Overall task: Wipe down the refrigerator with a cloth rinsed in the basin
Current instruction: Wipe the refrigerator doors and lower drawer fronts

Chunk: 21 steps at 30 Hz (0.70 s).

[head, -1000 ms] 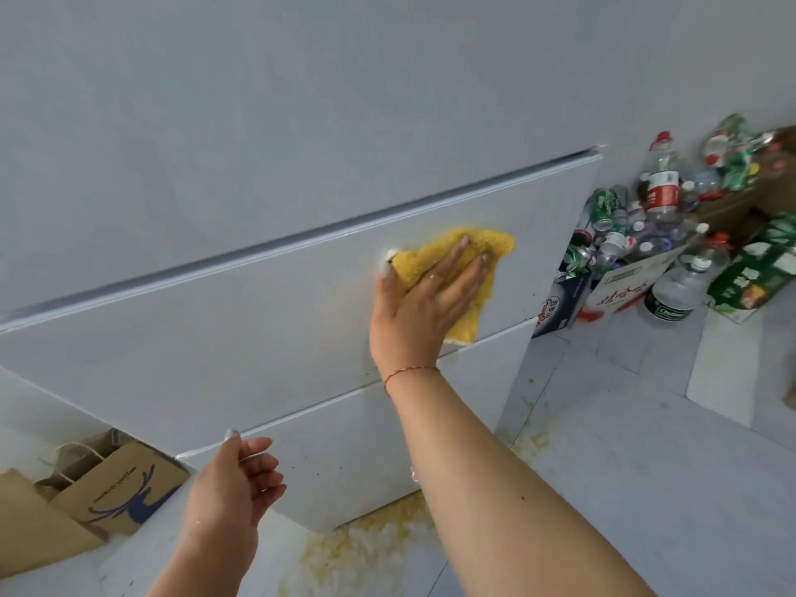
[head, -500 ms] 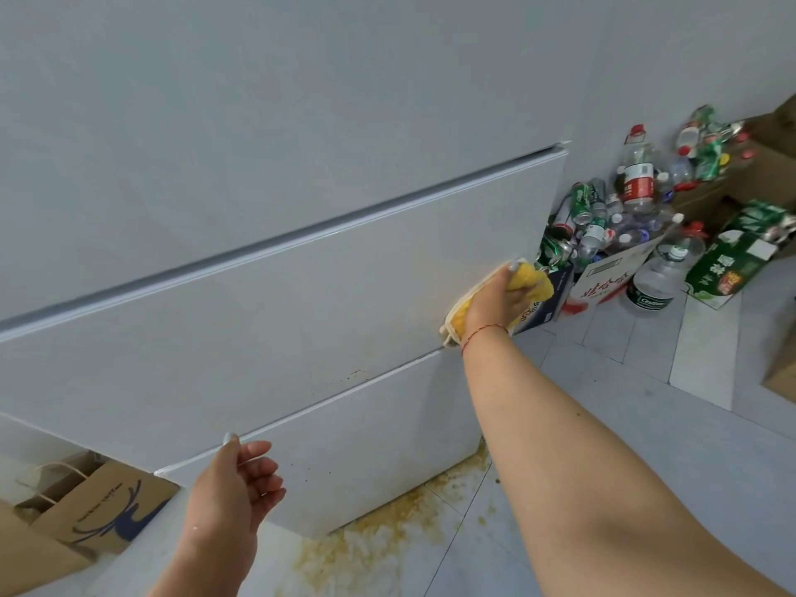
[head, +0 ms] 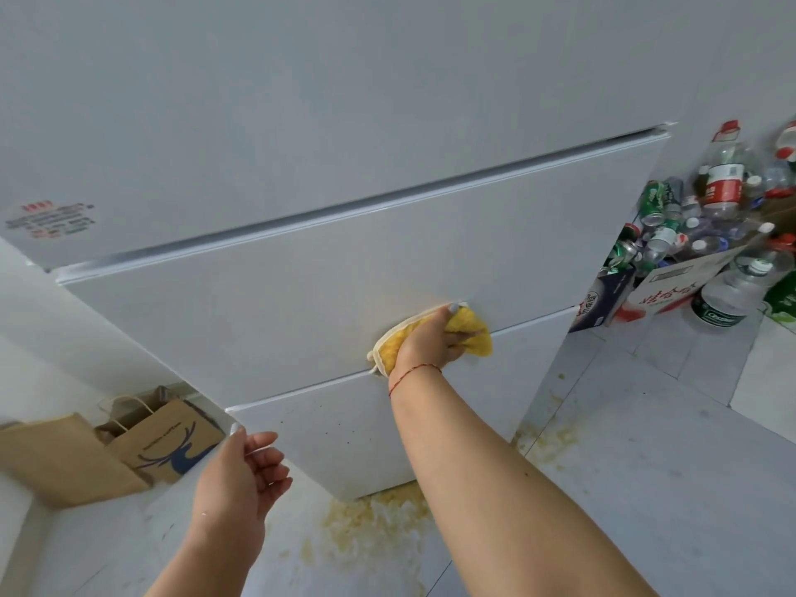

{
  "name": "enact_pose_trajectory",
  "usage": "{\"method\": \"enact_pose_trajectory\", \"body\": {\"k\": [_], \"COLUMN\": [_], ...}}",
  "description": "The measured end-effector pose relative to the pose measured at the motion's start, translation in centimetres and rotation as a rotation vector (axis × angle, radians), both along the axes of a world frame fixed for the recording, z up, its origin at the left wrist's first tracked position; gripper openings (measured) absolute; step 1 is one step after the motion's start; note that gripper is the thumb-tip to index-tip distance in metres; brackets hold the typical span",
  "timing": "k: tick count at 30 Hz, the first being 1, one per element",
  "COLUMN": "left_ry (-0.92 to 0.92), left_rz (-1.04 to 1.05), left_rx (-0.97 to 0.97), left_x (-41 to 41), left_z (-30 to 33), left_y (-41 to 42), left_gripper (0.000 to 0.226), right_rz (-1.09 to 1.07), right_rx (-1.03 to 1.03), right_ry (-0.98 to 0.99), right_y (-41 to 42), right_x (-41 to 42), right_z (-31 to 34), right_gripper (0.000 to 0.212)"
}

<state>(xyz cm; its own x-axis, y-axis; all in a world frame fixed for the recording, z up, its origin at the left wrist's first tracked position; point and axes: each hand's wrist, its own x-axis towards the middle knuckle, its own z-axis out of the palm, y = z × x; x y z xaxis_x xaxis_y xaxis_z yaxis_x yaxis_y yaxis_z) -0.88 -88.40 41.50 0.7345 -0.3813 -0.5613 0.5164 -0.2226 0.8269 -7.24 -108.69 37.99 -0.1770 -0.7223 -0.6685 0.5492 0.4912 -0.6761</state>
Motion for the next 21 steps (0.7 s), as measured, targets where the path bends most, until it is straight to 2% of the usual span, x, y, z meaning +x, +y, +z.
{"method": "enact_pose_trajectory", "body": {"k": [2, 8, 14, 21], "left_ry": [0.001, 0.01, 0.004, 0.014], "left_rz": [0.018, 0.076, 0.144, 0.225], "left_rx": [0.002, 0.005, 0.012, 0.062], "left_x": [0.6, 2.7, 5.1, 9.0], "left_z": [-0.1, -0.1, 0.2, 0.2], "left_y": [1.1, 4.1, 7.1, 10.4], "left_gripper": [0.04, 0.042, 0.043, 0.046], "right_rz": [0.024, 0.15, 0.236, 0.37], "right_rx": [0.004, 0.024, 0.097, 0.135], "right_ry": [0.015, 0.026, -0.044, -0.023], "right_y": [1.3, 5.6, 10.5, 15.0], "right_x": [1.4, 5.2, 9.8, 14.6], "right_z": [0.1, 0.6, 1.7, 2.4], "right_gripper": [0.089, 0.077, 0.072, 0.071]}}
